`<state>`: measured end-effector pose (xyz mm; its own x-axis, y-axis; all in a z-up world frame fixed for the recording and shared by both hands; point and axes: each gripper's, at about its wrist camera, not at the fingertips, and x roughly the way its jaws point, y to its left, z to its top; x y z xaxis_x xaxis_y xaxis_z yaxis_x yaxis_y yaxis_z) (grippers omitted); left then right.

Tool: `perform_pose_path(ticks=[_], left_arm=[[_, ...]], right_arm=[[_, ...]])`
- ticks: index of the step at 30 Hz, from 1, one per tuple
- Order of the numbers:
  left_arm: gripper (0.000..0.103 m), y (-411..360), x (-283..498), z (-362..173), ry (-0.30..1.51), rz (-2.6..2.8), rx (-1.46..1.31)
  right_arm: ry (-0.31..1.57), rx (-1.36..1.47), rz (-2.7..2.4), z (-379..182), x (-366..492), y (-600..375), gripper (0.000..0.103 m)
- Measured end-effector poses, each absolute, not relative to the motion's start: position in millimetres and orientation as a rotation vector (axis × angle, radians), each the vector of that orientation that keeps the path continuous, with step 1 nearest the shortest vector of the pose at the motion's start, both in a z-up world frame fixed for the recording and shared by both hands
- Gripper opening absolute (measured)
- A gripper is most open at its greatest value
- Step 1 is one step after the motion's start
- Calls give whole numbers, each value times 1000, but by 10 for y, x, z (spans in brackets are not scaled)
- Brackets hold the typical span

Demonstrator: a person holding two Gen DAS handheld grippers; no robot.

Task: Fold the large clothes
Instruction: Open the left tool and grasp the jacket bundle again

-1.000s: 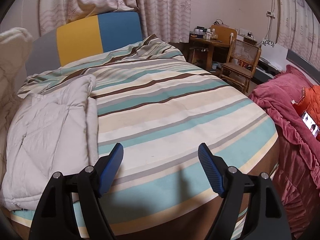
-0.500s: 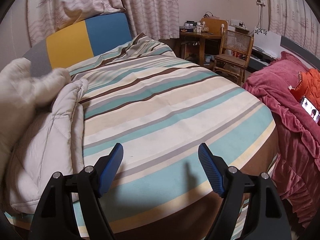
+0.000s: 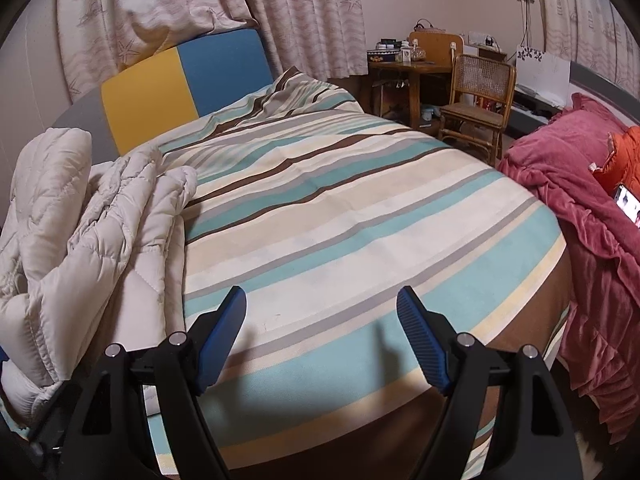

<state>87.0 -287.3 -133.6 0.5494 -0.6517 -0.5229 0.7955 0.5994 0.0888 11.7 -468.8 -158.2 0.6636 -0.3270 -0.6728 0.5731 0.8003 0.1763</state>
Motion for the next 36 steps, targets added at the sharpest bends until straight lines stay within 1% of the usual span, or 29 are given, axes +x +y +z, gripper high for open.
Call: perform_pose_path(ticks=[8, 10, 11, 12, 15, 18, 22, 25, 27, 28, 30, 32, 34, 35, 36], left_arm=[[82, -2617, 906, -1023, 534, -968, 153], [84, -2473, 890, -926, 526, -995, 100], [88, -2394, 885, -889, 512, -993, 77], [88, -2301, 888, -850, 494, -979, 52], [88, -1930, 1041, -745, 483, -873, -72], [88, -1472, 1355, -700, 484, -665, -223], [87, -950, 1873, -775, 550, -291, -353], [77, -786, 2167, -856, 586, -176, -391], [69, -855, 2298, -885, 600, -154, -330], [67, -905, 2370, -923, 620, -155, -298], [59, -1039, 2466, -986, 659, -207, -304], [56, -1228, 2499, -983, 682, -245, -280], [56, -1467, 2490, -953, 685, -274, -197], [53, -1571, 2507, -945, 688, -286, -162], [53, -1667, 2494, -931, 689, -294, -133]], right_arm=[[668, 382, -509, -1554, 154, -4630, 78], [664, 380, -506, -1539, 156, -4623, 78], [661, 378, -505, -1525, 157, -4619, 78], [658, 376, -505, -1517, 155, -4625, 78], [648, 375, -507, -1482, 152, -4637, 78], [648, 371, -510, -1452, 176, -4644, 78], [651, 347, -519, -1358, 276, -4665, 78], [619, 368, -501, -1163, 374, -4702, 77], [586, 368, -477, -988, 452, -4684, 77], [565, 358, -458, -869, 512, -4653, 77], [537, 344, -425, -686, 610, -4595, 77], [511, 330, -380, -504, 730, -4525, 77], [493, 316, -334, -346, 854, -4455, 77], [484, 303, -304, -258, 937, -4402, 77], [479, 292, -283, -200, 998, -4357, 77]])
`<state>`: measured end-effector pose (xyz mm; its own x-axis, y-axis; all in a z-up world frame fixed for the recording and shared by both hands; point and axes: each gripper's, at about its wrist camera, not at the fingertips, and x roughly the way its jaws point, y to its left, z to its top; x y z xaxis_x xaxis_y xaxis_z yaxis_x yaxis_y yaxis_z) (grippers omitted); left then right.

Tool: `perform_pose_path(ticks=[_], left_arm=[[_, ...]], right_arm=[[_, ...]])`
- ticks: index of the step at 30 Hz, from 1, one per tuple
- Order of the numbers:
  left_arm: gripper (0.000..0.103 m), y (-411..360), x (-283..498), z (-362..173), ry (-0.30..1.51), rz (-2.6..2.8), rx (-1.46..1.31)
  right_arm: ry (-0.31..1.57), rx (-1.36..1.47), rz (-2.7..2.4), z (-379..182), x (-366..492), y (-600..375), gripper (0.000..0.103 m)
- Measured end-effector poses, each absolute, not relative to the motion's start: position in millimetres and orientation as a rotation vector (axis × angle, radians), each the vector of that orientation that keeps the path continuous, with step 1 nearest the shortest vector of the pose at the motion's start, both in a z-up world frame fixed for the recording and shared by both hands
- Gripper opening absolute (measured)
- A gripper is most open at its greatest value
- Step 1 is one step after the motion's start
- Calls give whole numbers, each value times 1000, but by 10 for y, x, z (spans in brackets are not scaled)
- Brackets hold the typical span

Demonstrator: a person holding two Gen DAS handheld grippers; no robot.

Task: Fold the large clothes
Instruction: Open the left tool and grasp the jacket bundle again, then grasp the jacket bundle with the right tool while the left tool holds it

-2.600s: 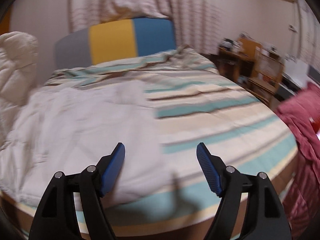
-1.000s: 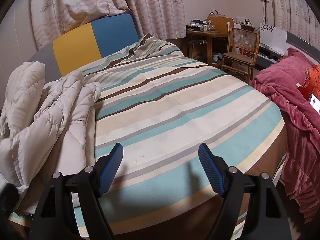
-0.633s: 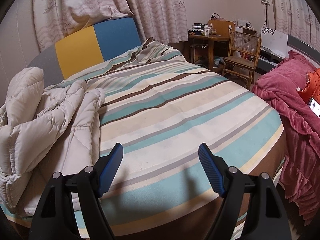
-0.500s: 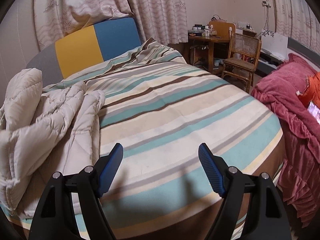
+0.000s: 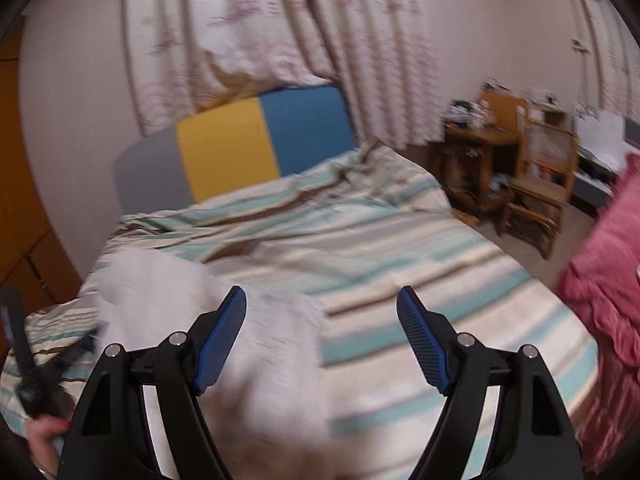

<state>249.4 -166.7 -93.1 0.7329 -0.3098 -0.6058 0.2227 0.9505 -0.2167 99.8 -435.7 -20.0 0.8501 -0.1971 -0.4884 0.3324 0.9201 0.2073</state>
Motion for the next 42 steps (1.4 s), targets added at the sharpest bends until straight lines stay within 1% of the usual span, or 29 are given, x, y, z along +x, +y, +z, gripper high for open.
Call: perform_pose_path(ticks=[3, 6, 10, 12, 14, 18, 22, 32, 42], left_arm=[[53, -1965, 2523, -915, 709, -293, -23], [53, -2183, 2576, -907, 736, -288, 43], [53, -2342, 2685, -902, 769, -272, 72], [53, -2375, 2728, -904, 774, -266, 80], [53, -2419, 2775, -929, 782, -261, 89], [53, -2485, 2820, -985, 790, -273, 100], [53, -2571, 2821, -1028, 797, -284, 114], [59, -2677, 2964, -1252, 834, -304, 95], [60, -2735, 2999, -1402, 817, -300, 92]], right_arm=[[472, 245, -217, -52, 1220, -4193, 77], [485, 187, -155, -33, 1496, -4039, 76], [567, 108, -109, -211, 1937, -3909, 68], [609, 80, -120, -352, 2085, -3904, 61], [650, 72, -139, -530, 2189, -3963, 59], [706, 160, -164, -871, 2254, -4213, 59], [726, 212, -169, -1090, 2273, -4374, 59], [767, 260, -190, -1394, 2362, -4534, 59], [809, 265, -193, -1621, 2486, -4573, 62]])
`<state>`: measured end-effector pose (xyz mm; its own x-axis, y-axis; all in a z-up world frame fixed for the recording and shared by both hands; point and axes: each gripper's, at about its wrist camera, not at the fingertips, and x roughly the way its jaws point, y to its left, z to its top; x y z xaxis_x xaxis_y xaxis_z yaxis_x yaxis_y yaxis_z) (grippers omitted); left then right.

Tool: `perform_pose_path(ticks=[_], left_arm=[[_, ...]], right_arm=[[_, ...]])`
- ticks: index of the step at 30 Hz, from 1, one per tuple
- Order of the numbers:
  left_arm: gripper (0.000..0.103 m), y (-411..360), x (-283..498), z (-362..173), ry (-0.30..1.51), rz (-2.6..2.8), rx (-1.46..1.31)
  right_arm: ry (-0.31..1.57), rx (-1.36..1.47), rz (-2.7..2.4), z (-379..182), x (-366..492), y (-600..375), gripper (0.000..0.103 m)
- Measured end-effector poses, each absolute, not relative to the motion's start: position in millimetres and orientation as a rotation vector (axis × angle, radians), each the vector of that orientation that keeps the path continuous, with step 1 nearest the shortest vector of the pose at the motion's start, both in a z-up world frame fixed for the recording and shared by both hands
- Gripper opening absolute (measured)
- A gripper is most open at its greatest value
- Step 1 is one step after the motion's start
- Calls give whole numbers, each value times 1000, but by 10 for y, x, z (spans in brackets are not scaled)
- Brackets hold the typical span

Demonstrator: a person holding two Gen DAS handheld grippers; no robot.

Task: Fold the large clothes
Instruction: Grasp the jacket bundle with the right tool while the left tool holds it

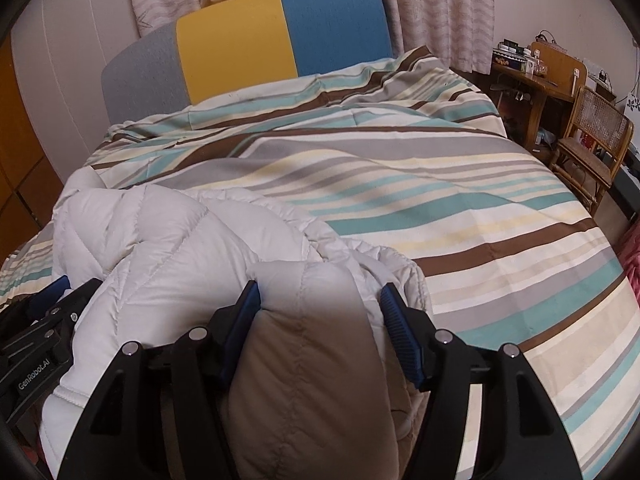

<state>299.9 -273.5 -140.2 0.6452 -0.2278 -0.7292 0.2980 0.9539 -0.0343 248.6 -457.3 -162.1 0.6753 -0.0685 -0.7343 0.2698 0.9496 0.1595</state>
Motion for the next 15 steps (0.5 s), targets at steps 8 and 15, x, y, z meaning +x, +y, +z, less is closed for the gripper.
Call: perform_pose_path(ticks=[8, 15], left_arm=[[61, -2756, 2995, -1461, 786, -290, 91], [62, -2764, 2977, -1449, 775, -287, 87]], right_arm=[[828, 267, -191, -1805, 2569, -4599, 62], [821, 261, -197, -1826, 2582, -4615, 62]])
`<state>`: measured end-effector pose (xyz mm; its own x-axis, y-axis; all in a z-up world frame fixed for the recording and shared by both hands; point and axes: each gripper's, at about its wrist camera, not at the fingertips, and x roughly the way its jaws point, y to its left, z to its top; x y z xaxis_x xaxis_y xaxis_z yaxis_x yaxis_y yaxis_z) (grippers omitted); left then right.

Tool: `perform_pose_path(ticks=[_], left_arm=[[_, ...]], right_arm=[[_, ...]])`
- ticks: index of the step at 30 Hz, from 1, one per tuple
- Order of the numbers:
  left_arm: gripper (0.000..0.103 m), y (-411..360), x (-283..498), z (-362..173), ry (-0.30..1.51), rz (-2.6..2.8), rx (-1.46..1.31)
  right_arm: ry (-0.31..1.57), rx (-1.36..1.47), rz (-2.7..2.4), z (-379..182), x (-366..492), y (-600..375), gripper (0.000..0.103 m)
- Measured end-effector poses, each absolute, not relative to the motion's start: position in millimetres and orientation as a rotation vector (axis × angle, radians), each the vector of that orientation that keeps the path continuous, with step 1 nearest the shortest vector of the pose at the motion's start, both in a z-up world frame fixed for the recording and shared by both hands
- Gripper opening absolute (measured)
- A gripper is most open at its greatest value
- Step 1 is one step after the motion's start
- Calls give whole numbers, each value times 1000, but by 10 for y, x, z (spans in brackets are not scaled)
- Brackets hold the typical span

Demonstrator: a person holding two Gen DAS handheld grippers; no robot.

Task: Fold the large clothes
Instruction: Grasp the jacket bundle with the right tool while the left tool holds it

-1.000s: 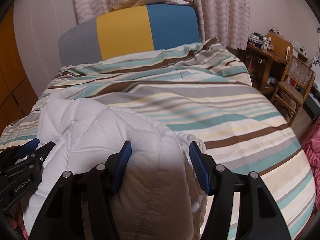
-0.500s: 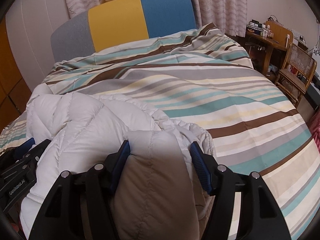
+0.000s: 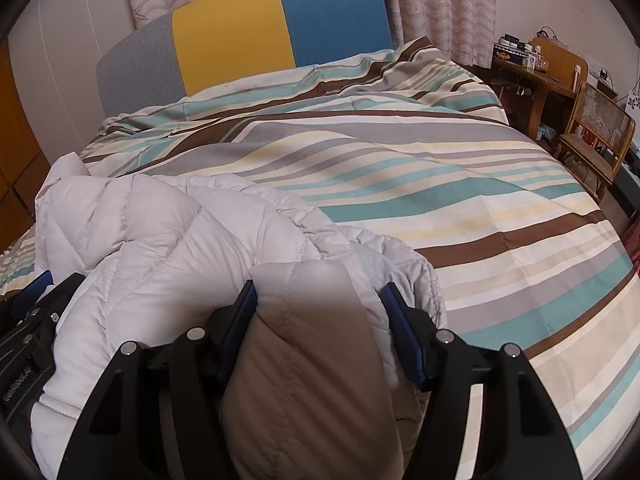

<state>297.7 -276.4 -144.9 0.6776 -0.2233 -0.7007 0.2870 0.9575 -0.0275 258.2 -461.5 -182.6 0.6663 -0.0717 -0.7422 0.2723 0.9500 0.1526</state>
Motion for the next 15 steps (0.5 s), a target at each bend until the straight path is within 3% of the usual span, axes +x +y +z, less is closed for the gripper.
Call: perform_pose_path(ticks=[3, 9, 13, 15], left_arm=[[75, -2742, 3016, -1317, 814, -280, 68], [89, -2938, 3313, -1200, 850, -234, 133], [93, -3065, 3388, -1445, 882, -228, 203], [93, -3048, 3363, -1473, 866, -227, 197]], right_arm=[[813, 263, -200, -1814, 2553, -4624, 62], [817, 268, -191, -1768, 2538, -4644, 63], [881, 189, -217, -1565, 2575, -4571, 63], [815, 139, -207, -1288, 2508, -4481, 63]])
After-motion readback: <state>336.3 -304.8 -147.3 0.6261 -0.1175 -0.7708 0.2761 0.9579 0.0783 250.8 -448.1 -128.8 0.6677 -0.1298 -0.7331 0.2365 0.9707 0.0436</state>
